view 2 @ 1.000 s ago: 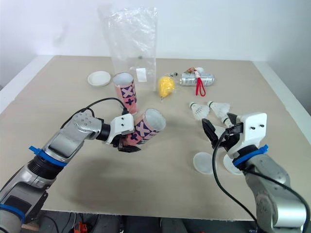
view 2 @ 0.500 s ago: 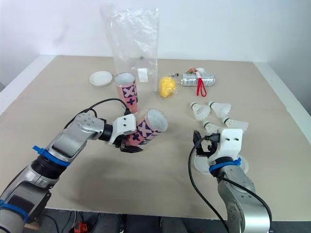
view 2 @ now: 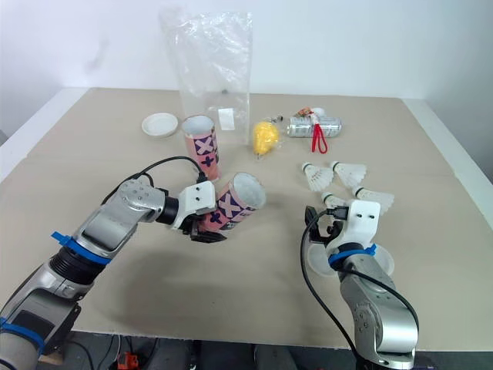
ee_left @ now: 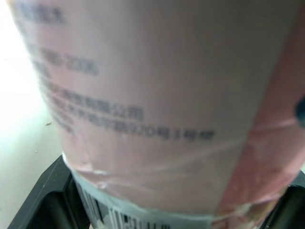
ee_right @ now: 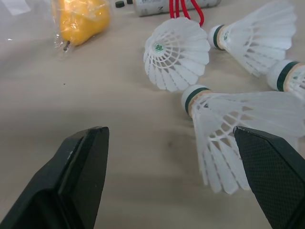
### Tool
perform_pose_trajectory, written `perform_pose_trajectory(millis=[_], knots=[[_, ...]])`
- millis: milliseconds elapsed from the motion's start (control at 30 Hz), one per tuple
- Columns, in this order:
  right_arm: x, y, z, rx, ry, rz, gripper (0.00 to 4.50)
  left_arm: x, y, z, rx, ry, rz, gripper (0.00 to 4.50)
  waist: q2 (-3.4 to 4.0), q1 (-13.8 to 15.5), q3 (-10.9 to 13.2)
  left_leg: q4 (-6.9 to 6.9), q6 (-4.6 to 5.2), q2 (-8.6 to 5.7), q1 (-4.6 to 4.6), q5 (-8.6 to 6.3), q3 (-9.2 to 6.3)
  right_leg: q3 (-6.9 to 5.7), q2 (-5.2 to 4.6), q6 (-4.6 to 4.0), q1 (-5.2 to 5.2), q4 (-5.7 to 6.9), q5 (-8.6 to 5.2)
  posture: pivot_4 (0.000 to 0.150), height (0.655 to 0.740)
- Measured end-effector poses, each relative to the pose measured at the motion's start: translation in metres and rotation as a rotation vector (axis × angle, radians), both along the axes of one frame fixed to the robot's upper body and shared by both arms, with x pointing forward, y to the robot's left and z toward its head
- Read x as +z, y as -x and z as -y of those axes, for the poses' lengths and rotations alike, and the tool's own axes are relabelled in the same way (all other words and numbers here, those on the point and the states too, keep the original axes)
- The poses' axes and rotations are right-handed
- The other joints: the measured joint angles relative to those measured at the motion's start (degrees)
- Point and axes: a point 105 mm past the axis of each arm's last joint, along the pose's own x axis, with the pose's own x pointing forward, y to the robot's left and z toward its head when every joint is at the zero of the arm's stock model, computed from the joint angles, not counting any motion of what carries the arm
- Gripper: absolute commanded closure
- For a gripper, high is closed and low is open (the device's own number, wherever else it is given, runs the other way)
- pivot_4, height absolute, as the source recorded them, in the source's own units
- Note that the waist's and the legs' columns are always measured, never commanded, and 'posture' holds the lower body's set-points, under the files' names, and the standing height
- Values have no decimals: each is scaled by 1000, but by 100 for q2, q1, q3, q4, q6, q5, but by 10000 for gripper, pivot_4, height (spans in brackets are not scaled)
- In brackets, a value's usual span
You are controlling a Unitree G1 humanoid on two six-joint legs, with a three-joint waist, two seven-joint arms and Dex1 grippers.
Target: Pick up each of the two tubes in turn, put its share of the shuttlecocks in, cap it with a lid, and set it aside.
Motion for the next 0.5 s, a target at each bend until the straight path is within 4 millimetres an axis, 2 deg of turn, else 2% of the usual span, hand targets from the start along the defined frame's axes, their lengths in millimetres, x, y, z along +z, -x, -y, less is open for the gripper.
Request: perform_pose_trajectory(millis=[233, 333, 500], knots=[[-4, -9, 5, -11, -25, -12, 324, 0, 0, -1, 7, 1, 1, 7875, 1, -2, 0, 0, 0, -1, 0, 0, 1, 1, 0, 1, 0, 0, 1, 1500, 7400], [-3, -13, 6, -13, -29, -8, 8015, -1, 0, -1, 9, 3, 4, 7875, 1, -3, 0, 0, 0, -1, 0, 0, 0, 0, 0, 2, 0, 0, 2, 1500, 7400], [-3, -18, 9, -20, -33, -9, 31667, 0, 0, -1, 10, 3, 6, 7875, 1, -4, 0, 0, 0, -1, 0, 0, 0, 1, 0, 2, 0, 0, 2, 1500, 7400]])
